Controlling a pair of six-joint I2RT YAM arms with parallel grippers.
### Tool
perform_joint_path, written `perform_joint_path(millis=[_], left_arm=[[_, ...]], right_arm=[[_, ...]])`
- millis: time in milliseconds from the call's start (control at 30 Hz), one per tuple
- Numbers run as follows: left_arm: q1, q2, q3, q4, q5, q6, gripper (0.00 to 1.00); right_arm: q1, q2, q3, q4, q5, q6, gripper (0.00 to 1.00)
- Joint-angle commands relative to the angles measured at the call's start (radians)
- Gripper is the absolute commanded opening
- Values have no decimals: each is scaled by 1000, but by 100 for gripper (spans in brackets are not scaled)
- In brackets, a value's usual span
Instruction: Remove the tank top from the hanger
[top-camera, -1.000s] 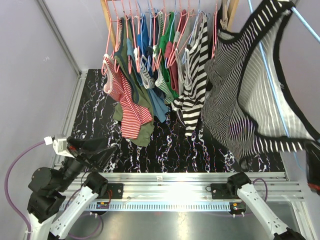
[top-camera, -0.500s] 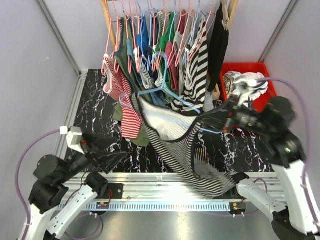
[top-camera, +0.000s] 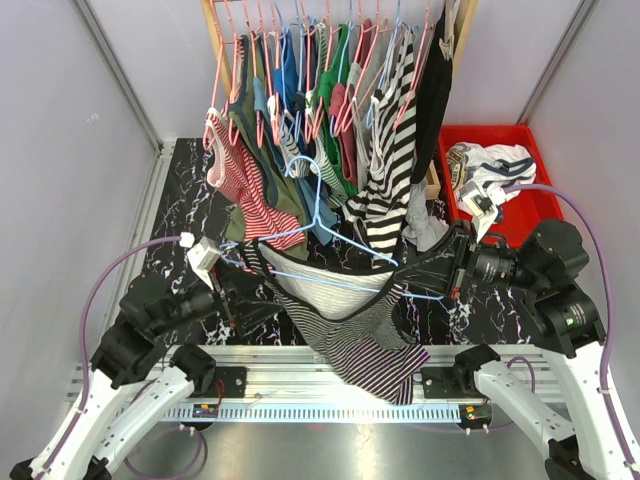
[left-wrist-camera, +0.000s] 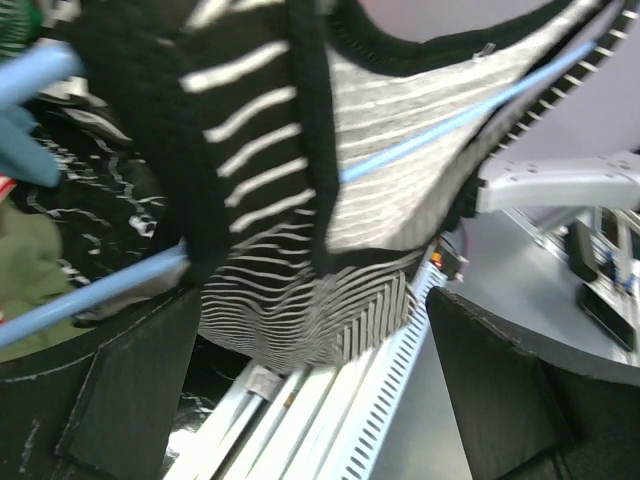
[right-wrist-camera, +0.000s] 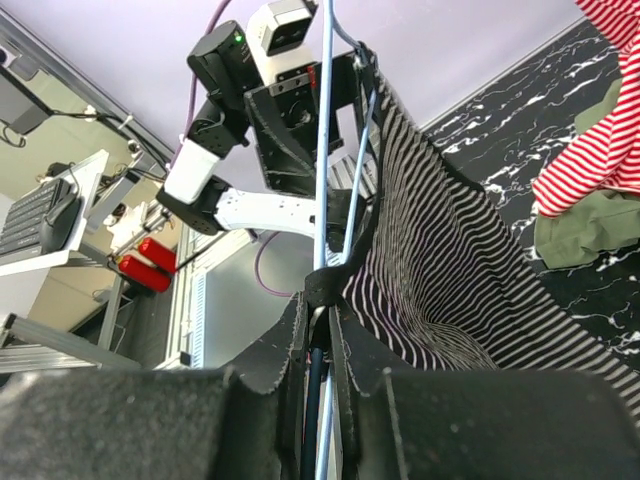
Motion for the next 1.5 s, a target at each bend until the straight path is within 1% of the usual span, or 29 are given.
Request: perform_joint_path(millis=[0, 100, 200, 233, 267, 300, 367, 400, 467, 500, 567, 600, 633, 667, 700, 733, 767, 800, 867, 900, 967, 1000, 1067, 1167, 1200, 1267, 1367, 1467], left_arm=[[-3, 20, 38, 27, -137, 36, 99], [-5, 45, 15, 93, -145, 16, 99], [-5, 46, -2, 124, -198, 9, 99], [-5, 43, -3, 126, -238, 17, 99], [-5, 40, -8, 132, -252, 19, 92], [-6, 38, -9, 138, -260, 22, 82], [-5, 38, -11, 155, -246, 25, 55], [-5, 43, -11, 156, -237, 25, 26], [-5, 40, -8, 149, -238, 22, 3], [-5, 28, -8, 146, -244, 20, 0], [-5, 5, -17, 138, -255, 11, 0], [-5, -24, -17, 117, -281, 9, 0], [-5, -40, -12, 100, -304, 9, 0], [-6, -59, -5, 77, -336, 9, 0], [-5, -105, 1, 31, -408, 9, 0], [-6, -130, 15, 12, -448, 11, 0], [-6, -153, 24, -6, -492, 9, 0], [-5, -188, 33, -37, -566, 11, 0], [-6, -193, 61, -58, -597, 28, 0], [-5, -166, 70, -90, -611, 32, 0], [-5, -124, 80, -124, -619, 39, 0], [-5, -97, 77, -141, -629, 36, 0], [-5, -87, 63, -143, -637, 37, 0], [-5, -71, 72, -153, -626, 42, 0], [-5, -61, 81, -160, -604, 43, 0], [-5, -31, 83, -179, -565, 45, 0], [-5, -2, 70, -192, -536, 39, 0], [-6, 18, 61, -186, -530, 34, 0]], right_arm=[[-1, 16, 19, 84, -56, 28, 0], [-1, 15, 3, 125, -76, 59, 0], [-1, 12, 4, 118, -79, 57, 0], [-1, 10, 6, 115, -79, 57, 0], [1, 7, 6, 113, -79, 59, 0], [-1, 5, 9, 107, -76, 59, 0], [-1, 4, 12, 84, -58, 48, 0], [-1, 2, 15, 73, -53, 35, 0], [-1, 7, 27, -3, 0, 1, 0], [1, 10, 39, -31, 20, -34, 0], [-1, 10, 45, -94, 72, -58, 0], [1, 13, 61, -123, 109, -96, 0], [-1, 18, 71, -201, 129, -120, 0], [-1, 24, 100, -242, 155, -145, 0], [-1, 28, 114, -284, 193, -192, 0], [-1, 36, 121, -351, 197, -214, 0], [-1, 36, 125, -377, 195, -231, 0], [1, 39, 125, -401, 182, -255, 0], [-1, 30, 118, -447, 158, -277, 0], [-1, 21, 113, -450, 146, -283, 0], [-1, -16, 116, -442, 120, -283, 0], [-1, -25, 124, -439, 82, -286, 0], [-1, -53, 165, -444, 59, -288, 0], [-1, -80, 243, -476, 118, -327, 0], [1, -87, 260, -484, 169, -334, 0], [-1, -102, 294, -478, 184, -341, 0], [-1, -102, 311, -454, 145, -340, 0], [-1, -87, 306, -427, 47, -309, 0]])
